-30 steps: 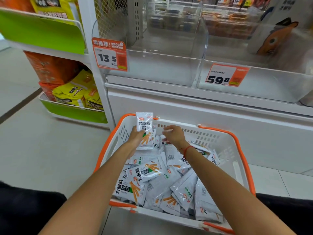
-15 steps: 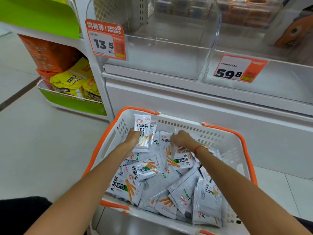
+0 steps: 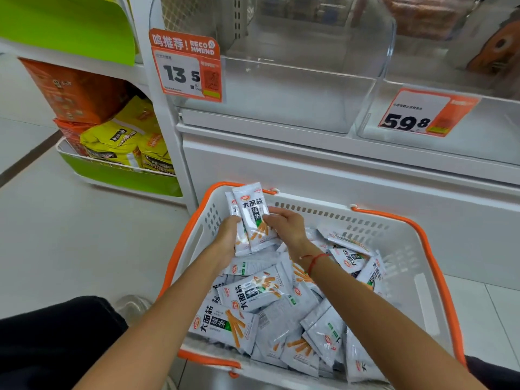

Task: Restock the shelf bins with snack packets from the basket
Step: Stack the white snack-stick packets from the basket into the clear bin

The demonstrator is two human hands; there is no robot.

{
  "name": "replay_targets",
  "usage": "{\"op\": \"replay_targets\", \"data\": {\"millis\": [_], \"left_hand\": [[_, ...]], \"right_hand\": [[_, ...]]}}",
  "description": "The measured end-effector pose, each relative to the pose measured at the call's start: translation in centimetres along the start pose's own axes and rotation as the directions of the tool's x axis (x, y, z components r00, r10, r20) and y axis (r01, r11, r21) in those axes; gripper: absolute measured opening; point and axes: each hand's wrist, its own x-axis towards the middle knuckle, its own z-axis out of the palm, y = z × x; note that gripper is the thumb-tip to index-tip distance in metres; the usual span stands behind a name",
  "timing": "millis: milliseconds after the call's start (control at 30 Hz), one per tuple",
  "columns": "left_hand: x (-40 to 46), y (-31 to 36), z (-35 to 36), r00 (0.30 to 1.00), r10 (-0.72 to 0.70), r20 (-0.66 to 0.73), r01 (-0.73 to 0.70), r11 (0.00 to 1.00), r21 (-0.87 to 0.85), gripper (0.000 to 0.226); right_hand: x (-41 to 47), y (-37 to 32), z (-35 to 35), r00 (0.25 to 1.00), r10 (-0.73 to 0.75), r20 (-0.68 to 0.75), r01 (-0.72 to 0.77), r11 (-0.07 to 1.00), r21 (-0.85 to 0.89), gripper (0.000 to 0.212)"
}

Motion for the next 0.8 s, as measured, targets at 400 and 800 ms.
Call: {"op": "replay_targets", "data": {"millis": [400,800], "left_hand": [[2.4,-0.6,-3.3,0.992,0.112,0.055,-0.122,0.961,0.248,0.057],[-1.7,2.0,-3.1,0.982,0.19,0.021,-0.19,0.982,0.005,0.031]], "right_hand": [[0.6,1.0,1.1,0.993,-0.045,0.109,0.075,0.953,-0.294,0.016],[-2.3,0.7,-0.9,0.794,0.082,0.602,0.595,-0.306,-0.743,0.043]]}}
